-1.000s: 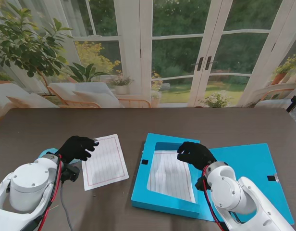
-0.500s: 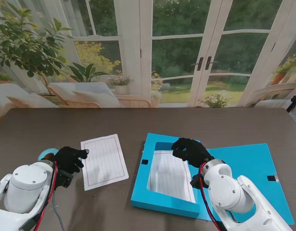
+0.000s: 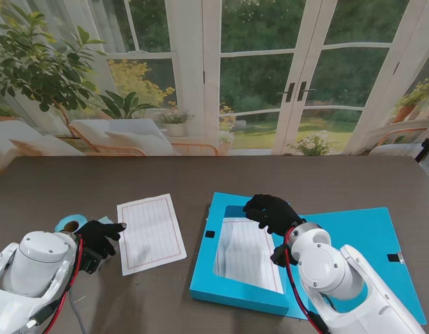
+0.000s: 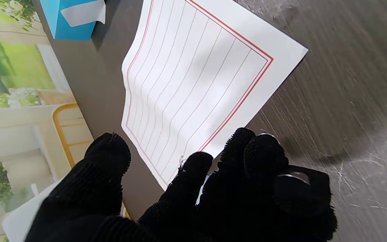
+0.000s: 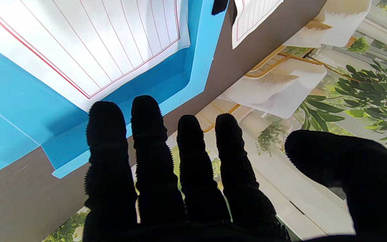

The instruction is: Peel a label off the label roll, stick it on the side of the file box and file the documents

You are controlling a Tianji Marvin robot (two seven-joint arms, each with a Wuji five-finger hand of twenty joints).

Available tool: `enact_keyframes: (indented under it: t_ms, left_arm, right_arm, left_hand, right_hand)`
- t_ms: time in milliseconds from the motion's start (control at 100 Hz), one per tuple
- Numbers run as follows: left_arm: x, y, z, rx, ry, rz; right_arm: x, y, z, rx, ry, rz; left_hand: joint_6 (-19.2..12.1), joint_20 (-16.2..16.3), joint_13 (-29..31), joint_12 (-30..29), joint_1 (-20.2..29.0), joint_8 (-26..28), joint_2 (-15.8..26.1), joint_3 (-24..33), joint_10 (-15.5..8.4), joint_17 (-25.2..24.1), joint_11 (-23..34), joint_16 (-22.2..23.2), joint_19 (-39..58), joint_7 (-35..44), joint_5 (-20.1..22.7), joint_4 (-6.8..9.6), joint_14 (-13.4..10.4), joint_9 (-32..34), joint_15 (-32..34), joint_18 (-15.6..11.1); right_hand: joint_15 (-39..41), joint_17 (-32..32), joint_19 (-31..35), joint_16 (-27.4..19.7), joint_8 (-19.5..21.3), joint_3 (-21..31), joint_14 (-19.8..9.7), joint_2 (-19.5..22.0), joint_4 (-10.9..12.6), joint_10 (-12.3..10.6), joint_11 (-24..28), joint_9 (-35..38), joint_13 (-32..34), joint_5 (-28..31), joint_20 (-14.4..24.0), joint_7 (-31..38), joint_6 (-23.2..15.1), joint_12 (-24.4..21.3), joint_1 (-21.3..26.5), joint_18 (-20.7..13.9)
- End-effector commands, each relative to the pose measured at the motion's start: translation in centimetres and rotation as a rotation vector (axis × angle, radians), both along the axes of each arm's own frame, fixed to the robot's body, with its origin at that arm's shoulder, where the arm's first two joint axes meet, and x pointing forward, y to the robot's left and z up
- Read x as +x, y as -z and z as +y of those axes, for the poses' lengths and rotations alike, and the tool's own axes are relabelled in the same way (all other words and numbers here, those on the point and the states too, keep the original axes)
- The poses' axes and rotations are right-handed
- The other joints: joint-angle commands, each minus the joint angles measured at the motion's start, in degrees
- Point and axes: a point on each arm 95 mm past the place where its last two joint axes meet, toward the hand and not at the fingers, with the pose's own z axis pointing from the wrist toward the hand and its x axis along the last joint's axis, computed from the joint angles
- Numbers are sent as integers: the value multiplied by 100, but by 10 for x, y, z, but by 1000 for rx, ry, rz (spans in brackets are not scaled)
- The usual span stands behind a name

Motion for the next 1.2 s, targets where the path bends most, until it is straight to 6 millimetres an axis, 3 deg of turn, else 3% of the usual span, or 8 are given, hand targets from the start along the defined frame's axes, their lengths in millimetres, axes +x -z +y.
enact_keyframes:
  t_ms: [0, 150, 220, 340, 430, 590, 680, 1190]
  left_arm:
    - [0, 3, -1, -14, -3, 11]
    - [3, 6, 1, -13, -12, 17]
    - [4, 6, 2, -23, -32, 15]
    - [5, 5, 5, -39, -51, 25]
    - [5, 3, 8, -47, -32, 42]
    - [5, 1, 17, -27, 61, 110]
    - [6, 0, 23, 16, 88, 126]
    - [7, 3, 26, 62, 46, 122]
  right_arm:
    - [-1, 2, 4, 8, -14, 15]
    - [-2, 4, 6, 15, -15, 22]
    - [-2, 4, 6, 19, -13, 24]
    - [-1, 4, 6, 24, -11, 26]
    - [-1, 4, 7, 26, -11, 27]
    - [-1, 5, 7, 29, -10, 29]
    - [-1, 5, 7, 31, -9, 29]
    - [0, 12, 6, 57, 5, 40]
  left_hand:
    - [82, -116, 224, 199, 27, -56, 219, -185, 211, 455, 249, 120, 484, -77, -92, 250, 187, 106, 396, -225]
    - [-69, -759, 771, 535, 152, -52, 436, -671, 113, 1112, 1311, 70, 1056, -41, -5, 294, -85, 162, 944, -316]
    - [-131, -1050, 847, 476, 247, -28, 549, -910, 143, 1192, 1559, 2, 1169, 11, 158, 315, -47, 160, 1017, -235]
    - [-148, -1021, 670, 203, 323, 47, 629, -1068, 228, 977, 1380, -52, 963, 166, 383, 327, 181, 77, 668, -52]
    - [-302, -675, 178, -279, 515, 65, 706, -1463, 191, 385, 910, -162, 437, 178, 350, 381, 337, -141, -108, -50]
    - [-388, -416, -182, -605, 524, 68, 742, -1647, 37, -111, 545, -245, 98, 181, 304, 402, 206, -289, -521, -292]
    - [-481, -344, -154, -541, 558, 38, 809, -1818, -78, -112, 611, -224, 118, 117, 212, 415, 39, -323, -448, -530]
    - [-620, -536, 254, -203, 598, -32, 879, -2034, -13, 311, 1111, -150, 370, -13, 104, 446, 38, -92, 3, -397]
  right_hand:
    - [-19, -2129, -57, 6, -15, -181, 29, 173, -22, 85, -72, 130, -81, 24, 85, -82, 33, -9, -74, 127]
    - [-20, -2136, -69, 7, -12, -180, 36, 181, -13, 97, -75, 128, -89, 17, 93, -83, 47, -8, -57, 136]
    - [-21, -2145, -77, 8, -12, -185, 40, 186, -10, 97, -73, 134, -97, 18, 95, -84, 47, -8, -57, 137]
    - [-18, -2148, -84, 10, -14, -185, 51, 200, -1, 107, -79, 128, -100, 12, 102, -90, 51, -9, -43, 142]
    - [-17, -2147, -87, 11, -14, -198, 56, 205, 1, 103, -78, 131, -103, 8, 107, -94, 52, -8, -54, 142]
    - [-13, -2154, -96, 12, -14, -202, 61, 220, 8, 110, -76, 132, -104, 1, 117, -95, 61, -7, -47, 141]
    - [-11, -2153, -98, 13, -14, -209, 59, 228, 9, 103, -77, 132, -105, -5, 121, -95, 63, -7, -52, 141]
    - [-13, -2190, -132, 14, -21, -209, 92, 247, 29, 123, -81, 130, -127, -27, 145, -97, 83, -9, -20, 145]
